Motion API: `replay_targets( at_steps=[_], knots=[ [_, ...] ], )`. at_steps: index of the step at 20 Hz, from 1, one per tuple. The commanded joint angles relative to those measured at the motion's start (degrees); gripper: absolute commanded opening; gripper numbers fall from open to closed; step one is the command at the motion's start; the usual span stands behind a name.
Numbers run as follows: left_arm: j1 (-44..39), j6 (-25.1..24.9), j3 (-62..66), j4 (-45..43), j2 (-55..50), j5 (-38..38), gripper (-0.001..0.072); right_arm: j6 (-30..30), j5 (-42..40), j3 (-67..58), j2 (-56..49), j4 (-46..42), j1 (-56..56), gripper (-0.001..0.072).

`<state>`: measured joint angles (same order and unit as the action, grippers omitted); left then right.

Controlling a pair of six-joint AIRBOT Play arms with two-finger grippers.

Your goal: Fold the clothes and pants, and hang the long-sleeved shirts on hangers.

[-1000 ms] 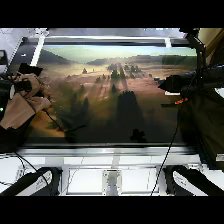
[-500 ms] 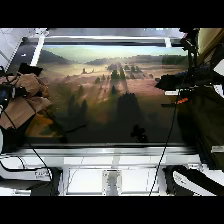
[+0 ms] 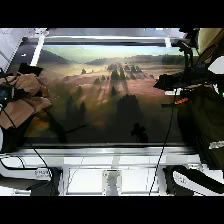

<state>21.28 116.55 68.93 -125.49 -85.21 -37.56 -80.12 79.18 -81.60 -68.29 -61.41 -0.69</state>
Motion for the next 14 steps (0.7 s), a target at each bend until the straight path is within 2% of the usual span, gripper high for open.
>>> replay_targets(
  at_steps=[1, 2, 4, 7, 9, 11, 14],
  knots=[
    [-3.39, -0.39, 0.11, 0.55, 9.44, -0.24, 0.0008, 0.09, 4.68, -2.6, -0.04, -5.86, 0.0, 0.0038],
    [-5.38, -0.39, 0.09, 3.15, 14.29, -0.61, 0.0008, 0.09, 7.39, -4.42, -0.02, -8.81, 0.0, 0.0038],
    [-9.73, -0.42, 0.07, 13.99, 23.34, -0.74, 0.0008, 0.2, 12.9, -8.59, -0.02, -13.88, 0.0, 0.0038],
    [-20.31, -0.46, -0.04, 26.71, 33.59, -3.06, 0.0008, 0.44, 19.47, -15.78, -0.02, -20.13, 0.0, 0.0038],
    [-30.75, -0.44, -0.04, 28.72, 36.26, -7.45, 0.0008, 3.21, 21.18, -20.59, 0.02, -23.12, 0.0, 0.0038],
    [-43.21, -0.42, -0.55, 28.72, 35.85, -11.65, 0.0008, 3.23, 19.26, -24.15, 0.04, -23.26, 0.42, 0.0038],
    [-63.43, -0.39, -3.98, 28.7, 32.39, -10.91, 0.0008, 3.23, 17.59, -25.68, 0.02, -23.26, 0.48, 0.0038]
  ],
)
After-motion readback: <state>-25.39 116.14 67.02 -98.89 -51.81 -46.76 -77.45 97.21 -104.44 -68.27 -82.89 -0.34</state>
